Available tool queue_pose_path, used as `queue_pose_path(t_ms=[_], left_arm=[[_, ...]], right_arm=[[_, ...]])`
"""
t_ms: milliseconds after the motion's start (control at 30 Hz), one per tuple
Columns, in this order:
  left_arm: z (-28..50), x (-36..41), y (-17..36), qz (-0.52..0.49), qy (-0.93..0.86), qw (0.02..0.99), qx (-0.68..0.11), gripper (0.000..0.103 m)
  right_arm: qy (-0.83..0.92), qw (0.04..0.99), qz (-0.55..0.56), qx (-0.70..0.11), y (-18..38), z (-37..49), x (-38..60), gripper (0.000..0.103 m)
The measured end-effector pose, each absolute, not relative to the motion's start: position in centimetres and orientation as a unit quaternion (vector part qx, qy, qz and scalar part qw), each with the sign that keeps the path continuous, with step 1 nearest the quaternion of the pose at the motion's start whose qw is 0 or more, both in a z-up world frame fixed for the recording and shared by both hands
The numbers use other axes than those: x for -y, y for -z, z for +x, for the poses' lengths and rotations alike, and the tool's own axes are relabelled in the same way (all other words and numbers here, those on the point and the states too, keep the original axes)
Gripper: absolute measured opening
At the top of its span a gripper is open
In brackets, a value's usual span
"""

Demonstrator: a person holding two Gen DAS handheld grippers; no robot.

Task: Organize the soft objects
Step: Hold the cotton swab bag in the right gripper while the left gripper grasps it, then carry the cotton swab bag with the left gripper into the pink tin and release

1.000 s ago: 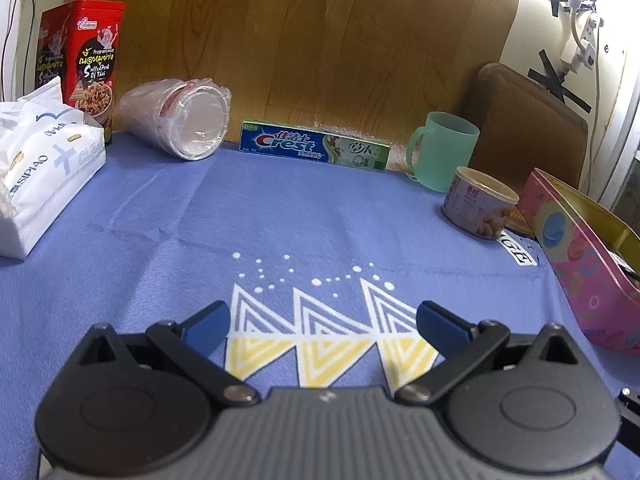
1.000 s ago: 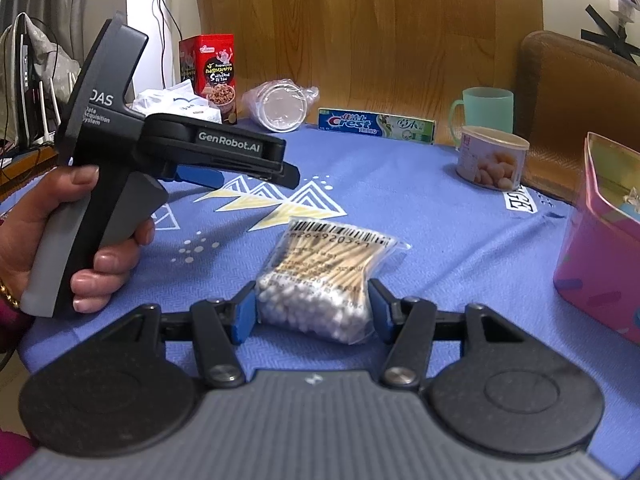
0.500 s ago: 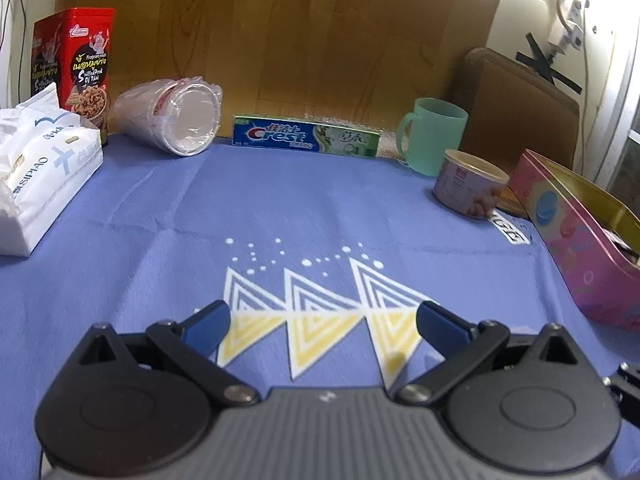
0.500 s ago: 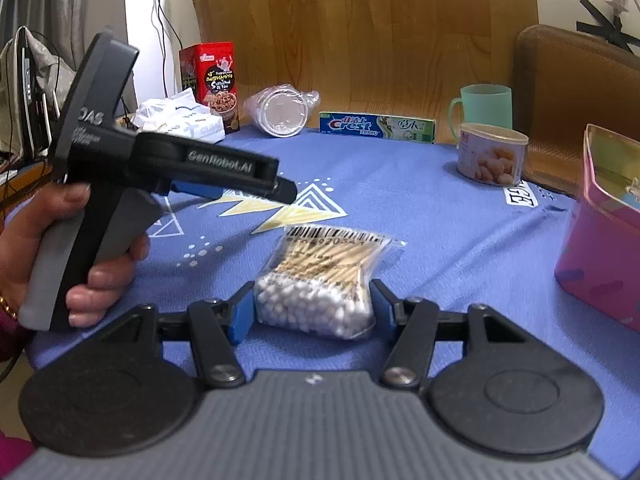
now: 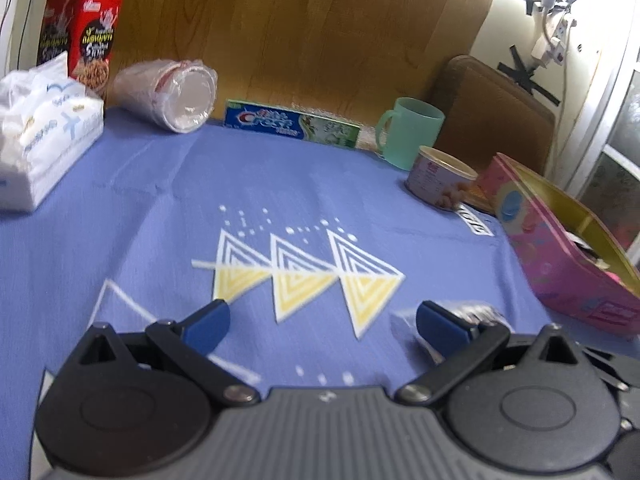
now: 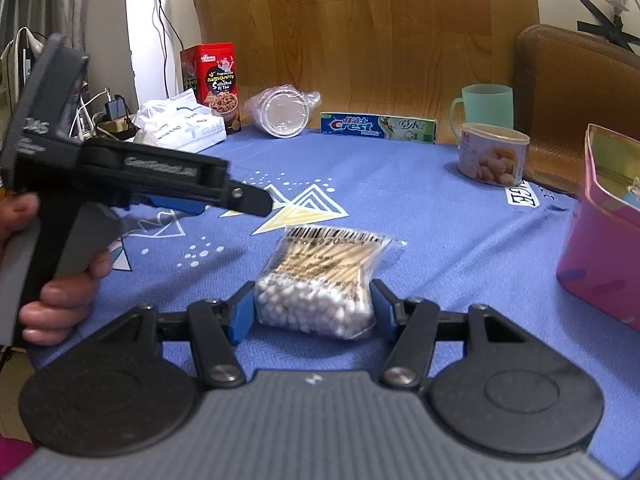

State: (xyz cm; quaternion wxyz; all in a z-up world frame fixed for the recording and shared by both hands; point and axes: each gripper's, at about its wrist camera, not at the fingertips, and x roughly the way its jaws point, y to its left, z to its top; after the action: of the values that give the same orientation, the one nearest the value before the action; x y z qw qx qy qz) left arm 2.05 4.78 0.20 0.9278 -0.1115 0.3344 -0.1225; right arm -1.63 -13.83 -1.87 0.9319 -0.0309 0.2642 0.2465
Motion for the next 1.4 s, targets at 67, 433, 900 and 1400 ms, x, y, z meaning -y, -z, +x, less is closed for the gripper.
queue_pose_path(t_ms=[67,433,900,1400], left_arm=[[1.5,-5.0,-0.3,-0.122,0.134,0.923,-0.339,0.103],[1.4,-6.8,-0.3,-0.232,0.183,0.881,-0.370,0.103],[2.1,-4.1,0.4,-0.271,0.266,0.825,-0.418,0.068],[4.3,6.3,-5.8,-0.173,0.366,0.822,-0.400,0.054]], right_arm=[[-0.247,0.932,-0.032,-0.264,1.9,-1.7,13.7,0.062],[-0.251,0.930,-0.057,-0.262,1.9,-2.0,13.1,0.060],[-0.255,0.931,-0.044,-0.257,1.9,-2.4,13.1,0.055],[-0.186,0.969,-0.006,-0.165,-1.4,-3.7,17.9,0.054]])
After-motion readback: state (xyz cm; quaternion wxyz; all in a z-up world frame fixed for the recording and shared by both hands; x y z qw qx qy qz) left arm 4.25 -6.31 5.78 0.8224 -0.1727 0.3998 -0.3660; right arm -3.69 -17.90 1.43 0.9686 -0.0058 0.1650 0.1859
